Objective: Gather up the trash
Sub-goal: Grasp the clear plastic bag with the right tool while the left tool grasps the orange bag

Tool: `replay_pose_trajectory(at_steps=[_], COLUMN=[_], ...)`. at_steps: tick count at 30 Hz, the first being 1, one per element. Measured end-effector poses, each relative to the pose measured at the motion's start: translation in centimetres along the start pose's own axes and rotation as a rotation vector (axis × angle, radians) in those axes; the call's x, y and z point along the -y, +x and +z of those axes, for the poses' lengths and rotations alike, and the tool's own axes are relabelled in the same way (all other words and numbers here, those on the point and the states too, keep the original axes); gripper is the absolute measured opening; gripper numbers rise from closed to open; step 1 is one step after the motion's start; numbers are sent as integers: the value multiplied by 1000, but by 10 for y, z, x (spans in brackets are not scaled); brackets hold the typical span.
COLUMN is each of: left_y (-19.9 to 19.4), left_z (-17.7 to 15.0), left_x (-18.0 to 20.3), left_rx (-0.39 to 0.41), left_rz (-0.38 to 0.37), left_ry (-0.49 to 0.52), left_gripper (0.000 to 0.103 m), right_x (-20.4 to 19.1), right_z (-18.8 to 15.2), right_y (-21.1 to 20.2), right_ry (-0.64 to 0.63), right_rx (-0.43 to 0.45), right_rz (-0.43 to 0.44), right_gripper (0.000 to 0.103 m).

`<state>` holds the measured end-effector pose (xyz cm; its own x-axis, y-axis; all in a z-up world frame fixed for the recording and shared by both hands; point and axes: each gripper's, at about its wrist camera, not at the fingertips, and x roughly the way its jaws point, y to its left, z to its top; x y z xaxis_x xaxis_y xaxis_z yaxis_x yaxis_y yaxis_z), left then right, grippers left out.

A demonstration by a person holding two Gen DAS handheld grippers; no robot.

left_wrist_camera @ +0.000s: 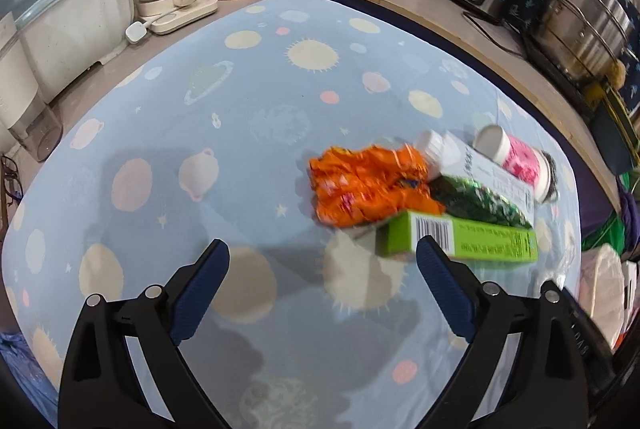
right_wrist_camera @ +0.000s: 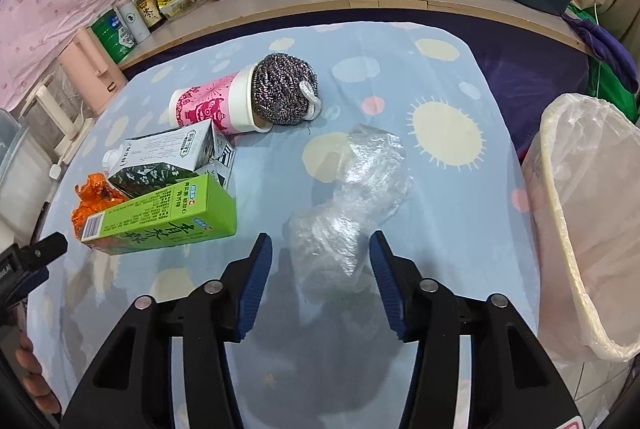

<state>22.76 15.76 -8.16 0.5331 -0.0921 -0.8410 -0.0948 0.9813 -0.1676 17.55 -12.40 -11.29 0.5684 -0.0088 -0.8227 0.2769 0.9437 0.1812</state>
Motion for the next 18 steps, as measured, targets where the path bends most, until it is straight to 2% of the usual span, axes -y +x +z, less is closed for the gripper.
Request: replay_pose_trajectory(at_steps=[5, 9, 13, 15, 18], left_y=[19, 39, 54, 58, 61], left_z=[21, 30, 33, 33, 34], left_x=[-3, -3, 1, 5, 10], left_rx=[3, -27, -50, -54, -63], left_rz=[-4, -16, -30, -40, -74], left_ry=[-24, -34, -29, -17, -1], left_gripper=[92, 92, 91, 87, 70], right_x=[1, 1, 0, 1, 1], right_z=[3, 5, 6, 6, 7], right_y=[11, 13, 15, 15, 15], right_ry=[8, -1, 3, 7, 10], right_rx=[-13, -7, -10, -12, -12], right_rz=[-2, -1, 1, 2, 5], right_gripper=[34, 27, 26, 26, 26])
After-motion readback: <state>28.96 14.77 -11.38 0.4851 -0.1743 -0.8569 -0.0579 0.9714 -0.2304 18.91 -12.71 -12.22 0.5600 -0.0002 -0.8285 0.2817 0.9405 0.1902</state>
